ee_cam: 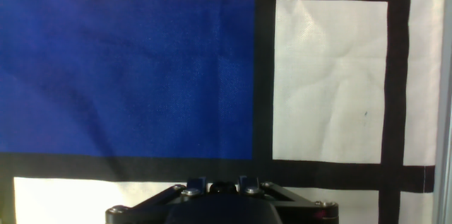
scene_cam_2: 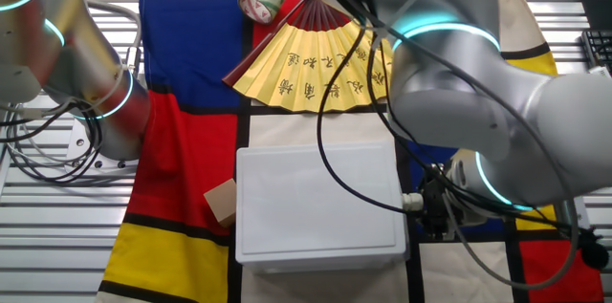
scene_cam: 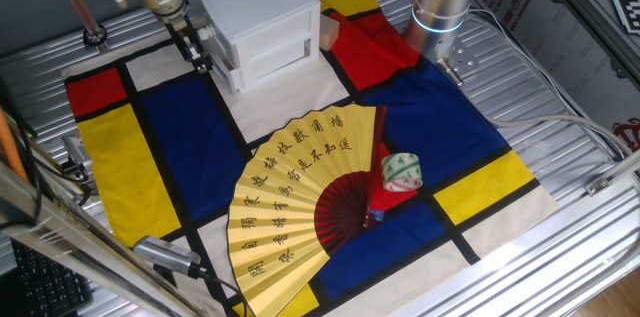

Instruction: Grasp the handle and close the drawer

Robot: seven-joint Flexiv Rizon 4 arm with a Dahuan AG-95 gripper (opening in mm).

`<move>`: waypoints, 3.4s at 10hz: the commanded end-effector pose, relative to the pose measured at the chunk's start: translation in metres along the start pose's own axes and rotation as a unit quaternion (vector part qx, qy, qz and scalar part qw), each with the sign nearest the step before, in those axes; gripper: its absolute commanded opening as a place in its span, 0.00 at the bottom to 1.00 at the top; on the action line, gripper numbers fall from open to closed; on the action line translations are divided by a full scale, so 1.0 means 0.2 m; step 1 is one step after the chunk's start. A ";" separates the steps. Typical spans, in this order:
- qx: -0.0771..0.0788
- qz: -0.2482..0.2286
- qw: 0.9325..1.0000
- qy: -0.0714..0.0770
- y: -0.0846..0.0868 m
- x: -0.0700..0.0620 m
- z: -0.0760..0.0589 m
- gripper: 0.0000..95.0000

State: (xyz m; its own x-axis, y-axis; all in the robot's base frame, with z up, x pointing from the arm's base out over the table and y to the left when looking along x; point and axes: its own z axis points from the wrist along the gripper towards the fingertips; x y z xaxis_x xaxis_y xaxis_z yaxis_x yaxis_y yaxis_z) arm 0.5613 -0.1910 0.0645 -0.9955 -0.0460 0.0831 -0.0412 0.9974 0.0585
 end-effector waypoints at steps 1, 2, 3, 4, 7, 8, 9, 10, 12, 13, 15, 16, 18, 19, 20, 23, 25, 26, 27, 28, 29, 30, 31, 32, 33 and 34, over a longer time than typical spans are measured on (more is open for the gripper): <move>0.004 0.000 1.000 -0.002 0.00 0.01 0.00 0.00; 0.002 0.002 1.000 -0.005 0.00 0.02 0.00 0.00; 0.008 -0.001 1.000 -0.010 0.00 0.02 0.00 0.00; 0.008 -0.001 1.000 -0.010 0.00 0.02 0.00 0.00; 0.006 -0.001 1.000 -0.009 0.00 0.02 0.00 0.00; 0.008 -0.003 1.000 -0.013 0.00 0.02 0.00 0.00; 0.008 -0.009 1.000 -0.018 0.00 0.01 0.00 0.20; 0.006 -0.009 1.000 -0.015 0.00 0.01 0.00 0.20; -0.005 -0.004 1.000 -0.014 0.00 0.01 0.00 0.40; -0.004 -0.005 1.000 -0.016 0.00 0.01 0.00 0.40; 0.000 -0.006 1.000 -0.014 0.00 0.01 0.00 0.40; -0.001 -0.006 1.000 -0.015 0.00 0.01 0.00 0.40; 0.001 -0.006 1.000 -0.014 0.00 -0.01 0.01 0.40; 0.002 -0.006 1.000 -0.014 0.00 -0.01 0.01 0.40; 0.003 -0.007 1.000 -0.015 0.00 -0.02 0.02 0.40; 0.003 -0.009 1.000 -0.016 0.01 -0.04 0.03 0.40; 0.004 -0.010 1.000 -0.015 0.01 -0.04 0.03 0.20; 0.004 -0.011 1.000 -0.015 0.01 -0.05 0.03 0.20; 0.004 -0.012 1.000 -0.015 0.02 -0.05 0.03 0.20; 0.005 -0.012 1.000 -0.015 0.02 -0.05 0.03 0.20; 0.005 -0.011 1.000 -0.015 0.02 -0.05 0.03 0.20; 0.004 -0.011 1.000 -0.015 0.02 -0.05 0.03 0.20; 0.004 -0.010 1.000 -0.015 0.02 -0.05 0.03 0.20; 0.003 -0.009 1.000 -0.015 0.02 -0.05 0.03 0.20; 0.002 -0.008 1.000 -0.015 0.02 -0.05 0.02 0.00; 0.002 -0.008 1.000 -0.015 0.02 -0.05 0.02 0.00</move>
State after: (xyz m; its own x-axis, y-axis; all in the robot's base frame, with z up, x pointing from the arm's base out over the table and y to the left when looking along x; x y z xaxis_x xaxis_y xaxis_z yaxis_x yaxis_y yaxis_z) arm 0.5709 -0.1869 0.0583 -0.9970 -0.0583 0.0517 -0.0554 0.9969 0.0560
